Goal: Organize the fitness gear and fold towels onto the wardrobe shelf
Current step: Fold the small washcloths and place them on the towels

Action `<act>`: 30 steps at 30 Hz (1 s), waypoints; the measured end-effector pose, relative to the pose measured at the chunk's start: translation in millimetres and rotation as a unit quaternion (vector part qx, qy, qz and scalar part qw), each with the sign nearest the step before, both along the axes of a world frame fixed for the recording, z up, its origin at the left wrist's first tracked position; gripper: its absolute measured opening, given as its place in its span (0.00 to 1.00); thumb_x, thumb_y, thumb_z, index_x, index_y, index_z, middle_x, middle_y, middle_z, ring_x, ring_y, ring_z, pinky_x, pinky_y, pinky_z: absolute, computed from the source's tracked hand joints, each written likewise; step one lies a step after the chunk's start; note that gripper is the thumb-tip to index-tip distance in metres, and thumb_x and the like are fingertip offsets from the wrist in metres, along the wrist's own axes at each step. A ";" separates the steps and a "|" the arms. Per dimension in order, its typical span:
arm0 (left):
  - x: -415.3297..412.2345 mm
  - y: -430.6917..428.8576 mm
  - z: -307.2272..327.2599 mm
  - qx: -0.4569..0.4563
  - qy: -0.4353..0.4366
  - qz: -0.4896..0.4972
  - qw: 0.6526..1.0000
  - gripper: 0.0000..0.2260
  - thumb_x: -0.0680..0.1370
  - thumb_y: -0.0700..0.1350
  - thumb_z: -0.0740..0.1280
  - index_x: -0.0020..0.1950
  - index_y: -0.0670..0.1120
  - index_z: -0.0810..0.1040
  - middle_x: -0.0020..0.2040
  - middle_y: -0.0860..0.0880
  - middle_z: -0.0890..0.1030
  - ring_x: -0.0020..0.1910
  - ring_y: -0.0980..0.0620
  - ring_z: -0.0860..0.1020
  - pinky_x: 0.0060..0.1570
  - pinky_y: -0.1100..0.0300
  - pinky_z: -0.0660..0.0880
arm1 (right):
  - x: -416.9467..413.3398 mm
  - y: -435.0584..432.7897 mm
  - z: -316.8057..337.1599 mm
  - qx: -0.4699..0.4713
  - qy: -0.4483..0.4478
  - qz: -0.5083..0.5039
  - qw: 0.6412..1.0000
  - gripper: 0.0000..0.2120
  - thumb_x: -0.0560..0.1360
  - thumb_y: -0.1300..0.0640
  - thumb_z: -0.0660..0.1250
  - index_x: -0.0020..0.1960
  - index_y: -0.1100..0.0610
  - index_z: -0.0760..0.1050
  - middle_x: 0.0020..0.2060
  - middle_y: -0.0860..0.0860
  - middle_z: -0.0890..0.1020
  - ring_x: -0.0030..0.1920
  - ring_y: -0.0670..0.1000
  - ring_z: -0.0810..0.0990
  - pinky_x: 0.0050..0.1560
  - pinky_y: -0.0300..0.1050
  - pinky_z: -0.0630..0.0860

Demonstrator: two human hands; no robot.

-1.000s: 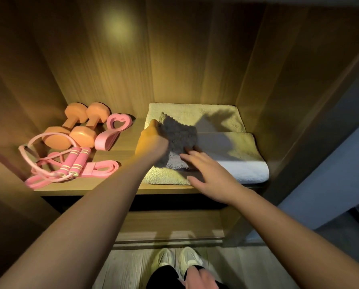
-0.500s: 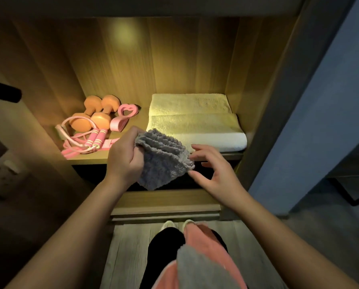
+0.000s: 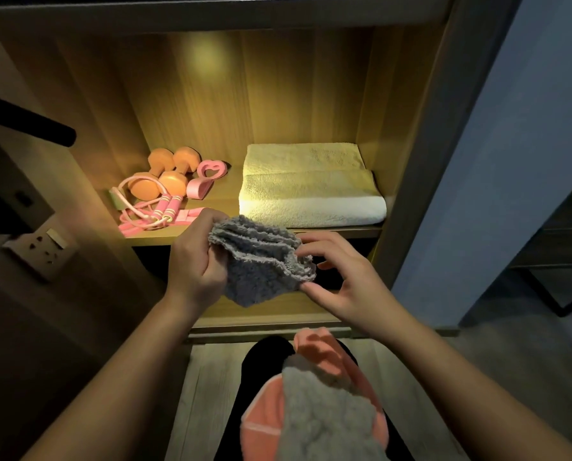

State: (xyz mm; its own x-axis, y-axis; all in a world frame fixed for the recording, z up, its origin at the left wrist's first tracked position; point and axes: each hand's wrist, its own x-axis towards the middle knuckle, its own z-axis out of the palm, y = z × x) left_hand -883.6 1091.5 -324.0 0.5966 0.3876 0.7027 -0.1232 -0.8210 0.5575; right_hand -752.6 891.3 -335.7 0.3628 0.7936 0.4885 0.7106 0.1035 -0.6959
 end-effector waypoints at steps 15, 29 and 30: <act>-2.6 -6.4 19.0 0.208 0.044 0.041 0.976 0.14 0.77 0.44 0.55 0.47 0.36 0.75 0.32 0.41 0.76 0.25 0.43 0.74 0.22 0.52 0.72 | 12.9 7.6 10.5 -0.268 -0.032 0.070 0.960 0.16 0.75 0.51 0.70 0.62 0.48 0.76 0.59 0.46 0.76 0.60 0.45 0.74 0.62 0.49 0.72; 2.9 20.1 10.4 0.129 0.135 0.042 0.982 0.19 0.81 0.57 0.59 0.47 0.41 0.72 0.32 0.44 0.76 0.29 0.43 0.75 0.27 0.53 0.69 | 31.9 15.1 16.7 -0.241 0.158 0.124 0.949 0.08 0.76 0.52 0.69 0.53 0.52 0.83 0.50 0.49 0.85 0.52 0.46 0.82 0.56 0.42 0.75; 5.4 20.4 9.1 0.045 0.144 0.019 0.988 0.17 0.79 0.56 0.63 0.47 0.42 0.73 0.35 0.45 0.78 0.33 0.43 0.77 0.29 0.51 0.71 | 34.3 16.0 16.6 -0.237 0.164 0.112 0.951 0.07 0.75 0.52 0.70 0.50 0.53 0.83 0.47 0.51 0.86 0.49 0.47 0.82 0.53 0.44 0.74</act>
